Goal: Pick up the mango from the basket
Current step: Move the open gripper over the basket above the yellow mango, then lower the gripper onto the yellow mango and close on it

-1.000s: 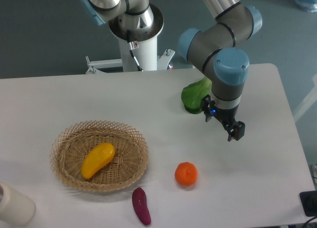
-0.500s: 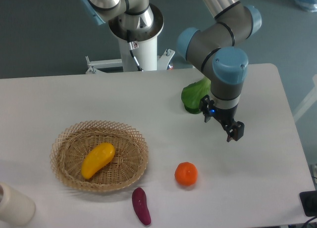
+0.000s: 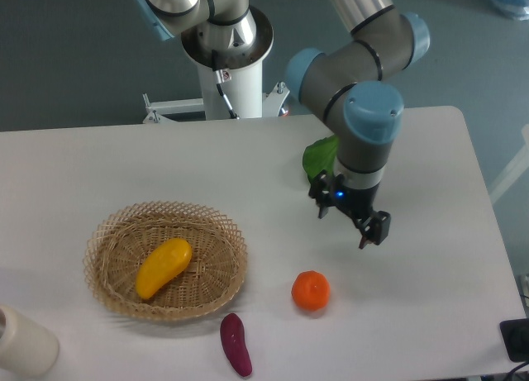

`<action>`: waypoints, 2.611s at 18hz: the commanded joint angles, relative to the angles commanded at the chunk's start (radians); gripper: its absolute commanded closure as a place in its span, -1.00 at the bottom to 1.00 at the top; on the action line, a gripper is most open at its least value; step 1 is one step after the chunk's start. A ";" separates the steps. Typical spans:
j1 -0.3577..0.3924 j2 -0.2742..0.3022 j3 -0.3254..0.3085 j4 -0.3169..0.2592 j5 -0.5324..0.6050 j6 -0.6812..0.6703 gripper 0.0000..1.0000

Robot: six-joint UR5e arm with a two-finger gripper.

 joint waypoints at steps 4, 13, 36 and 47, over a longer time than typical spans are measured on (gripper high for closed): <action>-0.075 -0.005 0.005 0.000 0.003 -0.195 -1.00; -0.285 -0.017 0.006 0.000 -0.002 -0.408 -1.00; -0.416 -0.103 -0.052 0.032 0.012 -0.519 -1.00; -0.443 -0.132 -0.052 0.034 0.048 -0.545 -1.00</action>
